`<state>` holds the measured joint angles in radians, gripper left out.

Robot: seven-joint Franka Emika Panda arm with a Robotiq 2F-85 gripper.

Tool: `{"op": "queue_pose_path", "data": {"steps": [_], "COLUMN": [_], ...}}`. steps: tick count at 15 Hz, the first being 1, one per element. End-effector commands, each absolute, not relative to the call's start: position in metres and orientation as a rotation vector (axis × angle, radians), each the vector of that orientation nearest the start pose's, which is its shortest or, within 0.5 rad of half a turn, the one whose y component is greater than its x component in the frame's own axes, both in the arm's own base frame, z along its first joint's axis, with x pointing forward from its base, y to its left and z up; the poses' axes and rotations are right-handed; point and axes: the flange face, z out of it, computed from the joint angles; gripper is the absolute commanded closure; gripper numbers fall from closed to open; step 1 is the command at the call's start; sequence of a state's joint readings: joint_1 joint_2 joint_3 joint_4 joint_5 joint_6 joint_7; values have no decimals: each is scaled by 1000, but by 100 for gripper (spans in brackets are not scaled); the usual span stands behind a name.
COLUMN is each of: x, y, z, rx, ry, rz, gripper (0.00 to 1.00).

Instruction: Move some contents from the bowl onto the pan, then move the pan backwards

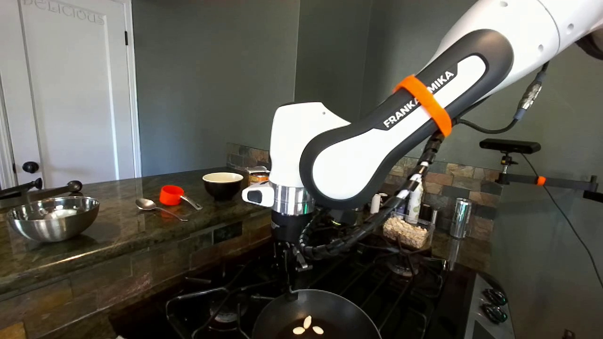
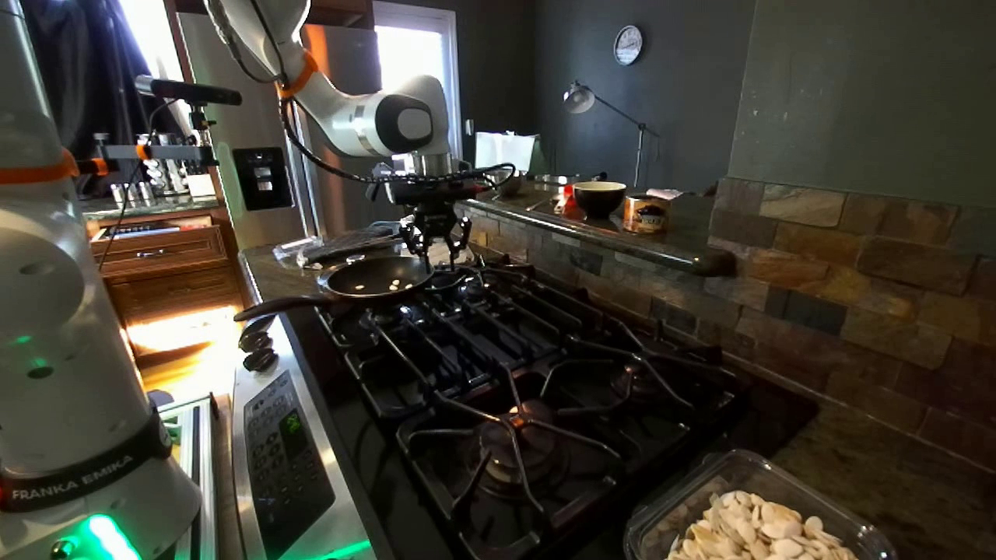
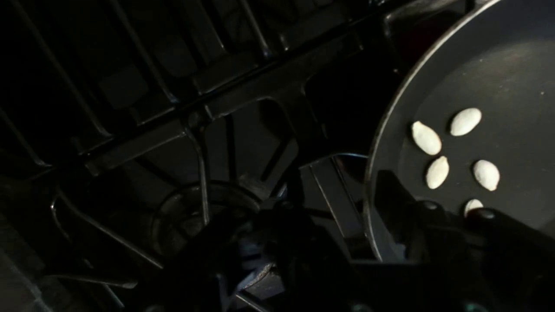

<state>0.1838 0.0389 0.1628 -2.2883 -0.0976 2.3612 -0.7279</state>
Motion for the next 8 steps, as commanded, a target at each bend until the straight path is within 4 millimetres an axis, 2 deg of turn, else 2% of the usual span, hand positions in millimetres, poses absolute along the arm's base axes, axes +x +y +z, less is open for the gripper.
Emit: {"op": "queue_pose_path", "data": {"steps": [1, 2, 4, 6, 8], "x": [496, 496, 497, 499, 502], "y": [177, 177, 178, 177, 176], "z": [333, 333, 332, 334, 338], "rx": [-2715, -2713, -2710, -2712, -2722], "ry": [-1745, -1747, -1750, -1749, -1742], "rz": [-50, -48, -46, -49, -59], "gripper": [83, 88, 89, 98, 98]}}
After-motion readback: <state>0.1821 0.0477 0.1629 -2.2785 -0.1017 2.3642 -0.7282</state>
